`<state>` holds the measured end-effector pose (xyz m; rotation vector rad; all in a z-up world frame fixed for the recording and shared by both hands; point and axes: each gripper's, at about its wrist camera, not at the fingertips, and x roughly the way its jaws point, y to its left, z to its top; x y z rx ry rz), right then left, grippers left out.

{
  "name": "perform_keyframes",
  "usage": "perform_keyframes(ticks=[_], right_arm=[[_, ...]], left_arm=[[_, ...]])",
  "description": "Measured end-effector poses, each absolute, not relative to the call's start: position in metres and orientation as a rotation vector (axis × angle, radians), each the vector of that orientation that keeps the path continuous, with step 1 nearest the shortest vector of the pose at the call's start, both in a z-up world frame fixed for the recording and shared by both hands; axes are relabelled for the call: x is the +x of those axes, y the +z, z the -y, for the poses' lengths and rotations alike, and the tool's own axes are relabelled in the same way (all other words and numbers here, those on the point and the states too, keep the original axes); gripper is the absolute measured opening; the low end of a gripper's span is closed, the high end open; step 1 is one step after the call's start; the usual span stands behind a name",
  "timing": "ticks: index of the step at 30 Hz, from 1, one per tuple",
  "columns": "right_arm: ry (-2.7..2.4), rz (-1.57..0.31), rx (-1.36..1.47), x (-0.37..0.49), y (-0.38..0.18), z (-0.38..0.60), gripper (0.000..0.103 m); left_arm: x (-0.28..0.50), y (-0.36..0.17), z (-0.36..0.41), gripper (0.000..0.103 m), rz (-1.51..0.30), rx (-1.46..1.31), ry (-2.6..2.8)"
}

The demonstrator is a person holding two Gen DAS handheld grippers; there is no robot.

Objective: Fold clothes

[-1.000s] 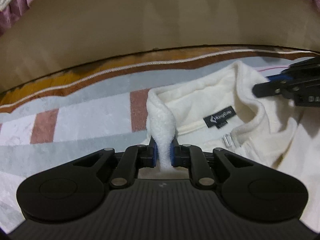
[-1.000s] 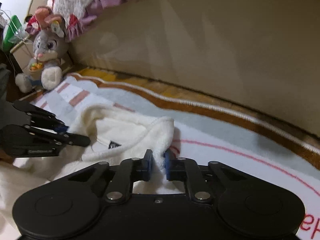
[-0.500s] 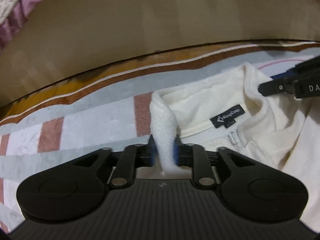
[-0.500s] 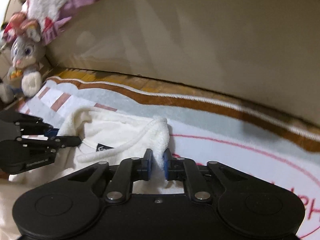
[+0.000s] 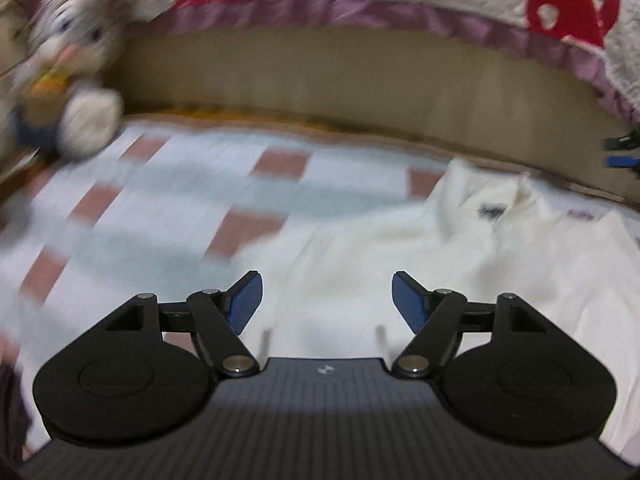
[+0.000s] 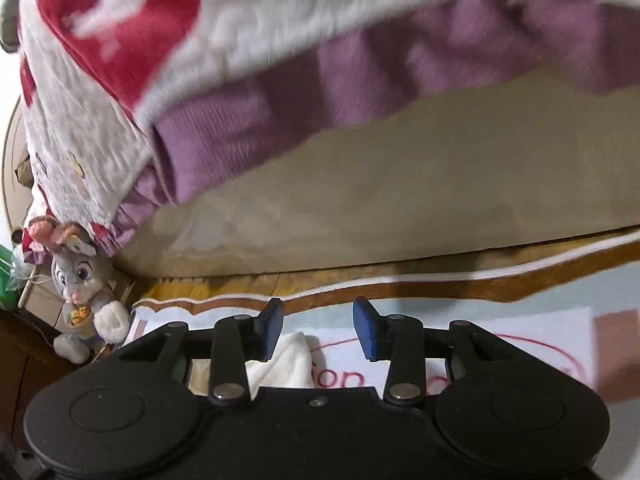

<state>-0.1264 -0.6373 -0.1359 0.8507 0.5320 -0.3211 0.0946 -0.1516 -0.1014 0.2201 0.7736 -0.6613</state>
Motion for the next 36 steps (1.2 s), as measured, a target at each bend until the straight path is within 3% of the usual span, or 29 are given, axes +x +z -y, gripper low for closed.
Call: perform_keyframes(ticks=[6,14,18,26,31,33,34,35,36], right_arm=[[-0.363,-0.656,0.743,-0.164,-0.126,0.602,0.05],[-0.457,-0.669,0.892,-0.216,-0.156,0.592,0.05],[-0.394,-0.614,0.899,-0.206,-0.159,0.598,0.051],[-0.399,-0.8,0.776,-0.146,-0.187,0.591,0.051],[-0.385,-0.826,0.805,-0.135,-0.203,0.591,0.051],[-0.378,-0.809,0.815,-0.136,-0.205,0.593,0.05],[-0.362,-0.79,0.81,-0.136,-0.204,0.594,0.029],[-0.35,-0.772,0.798,-0.137,-0.201,0.593,0.01],[-0.34,-0.755,0.785,-0.138,-0.197,0.592,0.01]], left_arm=[[0.064,-0.125,0.112,0.071,-0.824,0.075,-0.592],[0.09,-0.121,0.147,0.071,-0.808,0.106,-0.605],[0.108,-0.123,0.172,0.071,-0.804,0.168,-0.614],[0.137,-0.135,0.195,0.071,-0.832,0.188,-0.638],[0.135,-0.152,0.211,0.077,-0.877,0.306,-0.677],[0.13,-0.153,0.216,0.051,-0.863,0.357,-0.682],[0.129,-0.149,0.215,0.009,-0.866,0.348,-0.658],[0.128,-0.145,0.214,0.005,-0.865,0.336,-0.635],[0.127,-0.138,0.209,0.005,-0.853,0.315,-0.615]])
